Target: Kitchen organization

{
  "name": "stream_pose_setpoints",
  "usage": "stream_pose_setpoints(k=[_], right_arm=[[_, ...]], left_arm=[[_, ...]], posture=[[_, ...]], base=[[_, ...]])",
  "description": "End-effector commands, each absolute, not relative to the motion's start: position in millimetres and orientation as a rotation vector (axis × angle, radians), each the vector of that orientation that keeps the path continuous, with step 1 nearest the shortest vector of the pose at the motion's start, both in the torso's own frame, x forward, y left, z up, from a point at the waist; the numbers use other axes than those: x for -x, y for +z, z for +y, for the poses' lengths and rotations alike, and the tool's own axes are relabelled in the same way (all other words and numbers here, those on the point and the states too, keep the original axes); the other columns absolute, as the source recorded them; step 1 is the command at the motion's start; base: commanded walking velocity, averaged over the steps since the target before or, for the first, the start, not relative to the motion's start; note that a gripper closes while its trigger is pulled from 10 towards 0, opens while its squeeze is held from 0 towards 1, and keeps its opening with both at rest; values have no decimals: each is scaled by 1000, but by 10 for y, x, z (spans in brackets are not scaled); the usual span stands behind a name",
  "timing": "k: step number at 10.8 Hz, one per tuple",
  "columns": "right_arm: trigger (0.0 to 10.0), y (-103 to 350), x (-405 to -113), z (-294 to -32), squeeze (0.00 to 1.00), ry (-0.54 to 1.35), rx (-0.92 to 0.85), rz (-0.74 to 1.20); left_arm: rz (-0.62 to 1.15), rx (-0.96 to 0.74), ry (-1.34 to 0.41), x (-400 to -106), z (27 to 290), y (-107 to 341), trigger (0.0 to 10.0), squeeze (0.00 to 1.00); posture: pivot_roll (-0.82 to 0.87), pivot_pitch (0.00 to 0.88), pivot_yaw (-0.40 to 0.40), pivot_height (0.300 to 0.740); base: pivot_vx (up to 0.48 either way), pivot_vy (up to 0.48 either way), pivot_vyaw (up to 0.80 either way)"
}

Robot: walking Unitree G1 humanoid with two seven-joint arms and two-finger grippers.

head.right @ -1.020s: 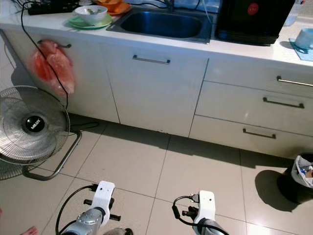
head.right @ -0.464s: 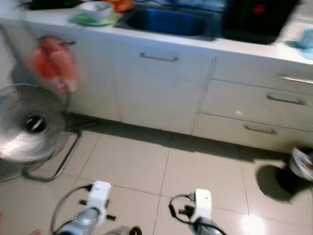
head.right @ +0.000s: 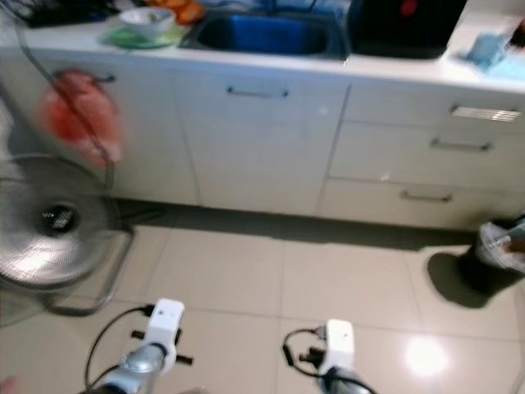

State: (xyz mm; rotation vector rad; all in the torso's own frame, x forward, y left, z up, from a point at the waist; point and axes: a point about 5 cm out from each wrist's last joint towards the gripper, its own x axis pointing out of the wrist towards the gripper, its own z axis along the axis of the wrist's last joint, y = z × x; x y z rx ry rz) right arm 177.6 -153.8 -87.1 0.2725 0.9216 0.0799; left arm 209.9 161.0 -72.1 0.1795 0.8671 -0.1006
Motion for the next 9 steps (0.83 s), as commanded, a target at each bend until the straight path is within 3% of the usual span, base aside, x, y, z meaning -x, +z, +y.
stream_pose_setpoints(k=[1,3,9], right_arm=[[10000,-867,-1781,-1584,0,66,-273,917],[10000,-868,-1778,-1588,0,63,-274,916],[10000,-859,-1795,-1589,0,66,-277,909]], left_arm=[[858,-169,-104,-2090,1564,-725,10000,0],[859,-170,-107,-2096,1562,-723,10000,0],[863,-169,-102,-2094,1572,-724,10000,0]], posture=[[23,49,5,740],[23,49,5,740],[27,50,3,740]], base=[[0,0,0],[0,0,0],[332,0,0]])
